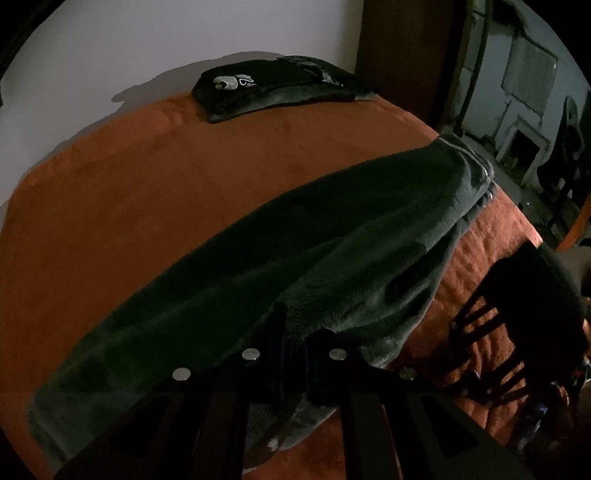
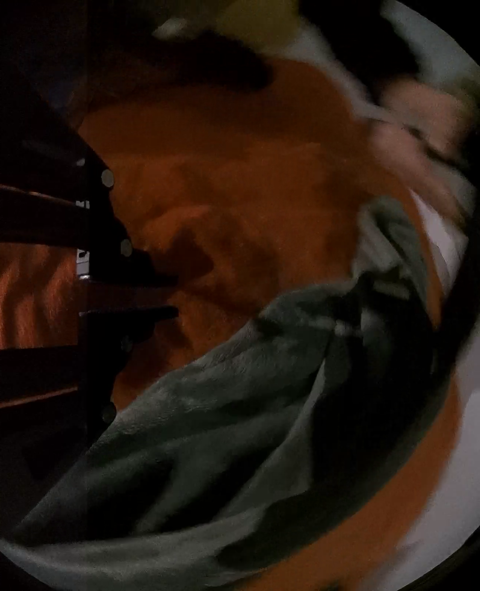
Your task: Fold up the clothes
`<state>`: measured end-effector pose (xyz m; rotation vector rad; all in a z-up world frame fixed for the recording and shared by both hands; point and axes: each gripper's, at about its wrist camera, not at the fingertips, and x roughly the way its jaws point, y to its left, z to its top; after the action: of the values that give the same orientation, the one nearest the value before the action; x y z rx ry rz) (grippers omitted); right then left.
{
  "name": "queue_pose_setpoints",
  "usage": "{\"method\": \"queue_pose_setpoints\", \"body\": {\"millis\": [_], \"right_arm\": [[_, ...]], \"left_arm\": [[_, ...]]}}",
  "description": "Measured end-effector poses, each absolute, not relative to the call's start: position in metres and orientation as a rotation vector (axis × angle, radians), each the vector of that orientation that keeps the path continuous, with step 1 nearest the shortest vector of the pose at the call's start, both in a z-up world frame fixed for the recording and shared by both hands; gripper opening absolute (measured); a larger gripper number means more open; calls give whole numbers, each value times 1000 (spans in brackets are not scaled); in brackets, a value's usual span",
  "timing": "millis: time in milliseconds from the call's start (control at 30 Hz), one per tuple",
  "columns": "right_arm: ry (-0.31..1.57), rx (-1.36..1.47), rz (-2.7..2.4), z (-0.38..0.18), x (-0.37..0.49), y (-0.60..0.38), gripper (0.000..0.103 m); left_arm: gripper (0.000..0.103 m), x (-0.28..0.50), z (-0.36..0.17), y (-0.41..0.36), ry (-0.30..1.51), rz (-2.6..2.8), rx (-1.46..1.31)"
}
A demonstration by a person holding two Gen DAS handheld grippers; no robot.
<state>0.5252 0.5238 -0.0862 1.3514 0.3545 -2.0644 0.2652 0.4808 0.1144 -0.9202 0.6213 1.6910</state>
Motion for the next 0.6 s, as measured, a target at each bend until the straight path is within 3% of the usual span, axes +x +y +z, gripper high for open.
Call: {"method": "queue_pose_setpoints", "body": {"millis": [100, 133, 167, 200, 300, 333, 367, 400, 433, 533, 600], "right_arm": [[426, 1260, -2201, -77, 518, 509, 14], [429, 1210, -2255, -73, 515, 506, 31], [448, 1184, -2279, -74, 511, 503, 57], [507, 1150, -2307, -73, 503, 497, 62], [607, 1123, -2296, -84, 487, 483, 62], [614, 1161, -2298, -88, 477, 480, 61], [620, 1199, -2298, -92, 468, 478, 49], [569, 1255, -2281, -100, 457, 479, 35], [532, 1258, -2286, -102, 455, 481, 10], [469, 1183, -2284, -94, 466, 479, 8], [543, 1147, -2274, -90, 487, 466, 8]], "left_arm": [[8, 267, 115, 477, 614, 1689, -917], [8, 268, 115, 476, 618, 1687, -918], [8, 268, 114, 476, 622, 1685, -919], [8, 269, 113, 476, 625, 1683, -923], [8, 269, 110, 475, 628, 1680, -927], [8, 269, 110, 474, 628, 1680, -928], [8, 270, 109, 474, 628, 1679, -930], [8, 270, 109, 473, 628, 1679, -932], [8, 270, 108, 472, 627, 1679, -934], [8, 274, 109, 468, 614, 1667, -944], [8, 283, 110, 461, 613, 1651, -934]]}}
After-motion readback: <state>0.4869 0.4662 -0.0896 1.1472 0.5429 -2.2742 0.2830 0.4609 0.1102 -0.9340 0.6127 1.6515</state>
